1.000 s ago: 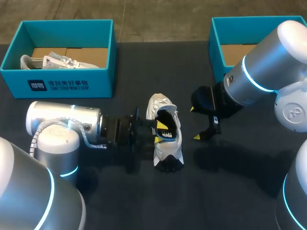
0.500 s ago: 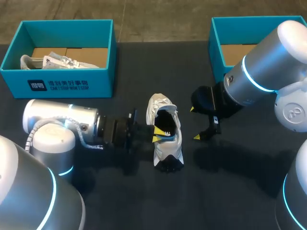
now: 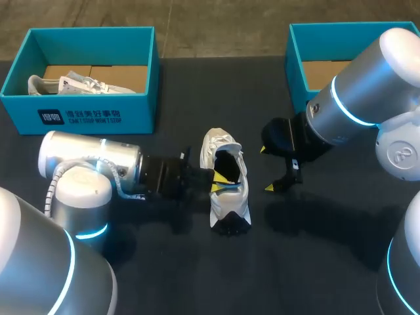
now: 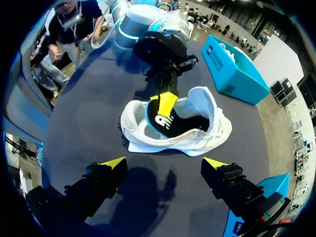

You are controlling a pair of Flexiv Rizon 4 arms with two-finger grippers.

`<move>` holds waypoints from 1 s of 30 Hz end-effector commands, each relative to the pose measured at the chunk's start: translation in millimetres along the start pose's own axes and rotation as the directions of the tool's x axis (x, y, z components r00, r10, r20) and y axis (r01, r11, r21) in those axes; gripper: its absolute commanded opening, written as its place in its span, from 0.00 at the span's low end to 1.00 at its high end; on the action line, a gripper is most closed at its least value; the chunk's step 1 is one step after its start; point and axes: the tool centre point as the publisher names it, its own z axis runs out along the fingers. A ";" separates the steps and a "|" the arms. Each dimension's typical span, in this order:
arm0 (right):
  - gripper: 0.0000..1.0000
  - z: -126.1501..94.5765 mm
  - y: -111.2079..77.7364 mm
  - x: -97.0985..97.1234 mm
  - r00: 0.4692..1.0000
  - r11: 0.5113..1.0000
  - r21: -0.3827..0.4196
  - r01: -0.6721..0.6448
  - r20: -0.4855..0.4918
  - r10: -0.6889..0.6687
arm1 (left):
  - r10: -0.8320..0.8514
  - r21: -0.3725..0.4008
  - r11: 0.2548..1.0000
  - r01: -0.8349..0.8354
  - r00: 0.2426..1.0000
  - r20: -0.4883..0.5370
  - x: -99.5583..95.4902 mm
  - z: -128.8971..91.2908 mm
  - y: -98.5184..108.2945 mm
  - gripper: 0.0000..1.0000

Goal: Take the shoe out of the shoebox, open the shoe tongue, remove and reinsert the insole, then place the shoe into the shoebox

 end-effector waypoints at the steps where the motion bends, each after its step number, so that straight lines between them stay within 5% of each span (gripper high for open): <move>1: 1.00 1.8 1.0 1.0 1.000 1.000 0.003 -0.001 0.003 0.001 | -0.005 -0.004 1.000 0.005 1.000 0.004 -1.8 -1.3 -4.7 0.00; 2: 1.00 1.8 1.0 1.0 1.000 1.000 0.003 -0.001 0.003 0.001 | -0.003 -0.001 1.000 0.003 1.000 0.008 -2.9 -1.5 -6.7 0.30; 3: 1.00 1.8 1.0 1.0 1.000 1.000 0.003 -0.001 0.003 0.001 | -0.004 0.006 1.000 0.004 1.000 0.014 -4.6 -2.0 -9.2 0.43; 5: 1.00 1.8 1.0 1.0 1.000 1.000 0.003 -0.001 0.003 0.001 | -0.006 0.010 1.000 0.006 1.000 0.020 -7.2 -3.2 -12.5 0.44; 14: 1.00 1.8 1.0 1.0 1.000 1.000 0.003 -0.001 0.003 0.001 | -0.024 0.027 0.999 0.022 0.998 0.053 -15.2 -16.4 -24.6 0.36; 19: 1.00 1.8 1.0 1.0 1.000 1.000 0.003 -0.001 0.003 0.001 | -0.031 0.034 0.999 0.030 0.999 0.025 -7.6 -15.0 -26.4 0.00; 30: 1.00 1.8 1.0 1.0 1.000 1.000 0.003 -0.001 0.003 0.001 | -0.048 0.022 0.999 0.050 0.997 -0.063 2.4 -0.8 -24.2 0.00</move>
